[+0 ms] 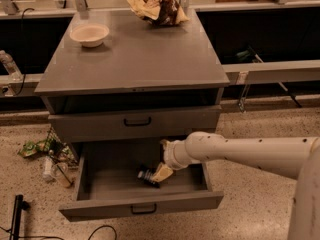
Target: Place rxbar blueberry into middle drawer
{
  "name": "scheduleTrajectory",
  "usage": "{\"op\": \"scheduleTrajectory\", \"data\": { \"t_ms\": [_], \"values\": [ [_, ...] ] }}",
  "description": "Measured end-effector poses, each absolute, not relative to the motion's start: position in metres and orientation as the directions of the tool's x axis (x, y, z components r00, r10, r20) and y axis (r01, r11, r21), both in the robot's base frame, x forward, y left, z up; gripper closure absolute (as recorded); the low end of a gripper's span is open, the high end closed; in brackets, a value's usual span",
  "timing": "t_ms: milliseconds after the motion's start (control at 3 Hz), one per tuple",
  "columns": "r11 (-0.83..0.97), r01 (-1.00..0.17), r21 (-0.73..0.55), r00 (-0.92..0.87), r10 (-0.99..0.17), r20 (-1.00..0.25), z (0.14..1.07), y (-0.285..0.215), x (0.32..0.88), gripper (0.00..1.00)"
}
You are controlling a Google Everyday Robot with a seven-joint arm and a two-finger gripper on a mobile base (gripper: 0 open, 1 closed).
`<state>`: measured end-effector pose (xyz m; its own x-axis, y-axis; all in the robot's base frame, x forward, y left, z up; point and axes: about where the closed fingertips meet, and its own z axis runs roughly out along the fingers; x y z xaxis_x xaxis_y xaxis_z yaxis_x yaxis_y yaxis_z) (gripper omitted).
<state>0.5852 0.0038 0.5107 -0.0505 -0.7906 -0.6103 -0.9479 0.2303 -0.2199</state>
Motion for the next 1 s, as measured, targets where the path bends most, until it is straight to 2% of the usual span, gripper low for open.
{"op": "scheduleTrajectory", "data": {
  "t_ms": [333,667,1000],
  "values": [
    [0.333,-0.920,-0.207,-0.133,-0.763,-0.632,0.534,-0.021,0.567,0.34],
    [0.435,-0.883,-0.175,-0.199,-0.685,-0.700,0.565,-0.048,0.533,0.64],
    [0.512,-0.846,-0.149,-0.276,-0.659,-0.700,0.607,-0.076,0.511,0.53]
  ]
}}
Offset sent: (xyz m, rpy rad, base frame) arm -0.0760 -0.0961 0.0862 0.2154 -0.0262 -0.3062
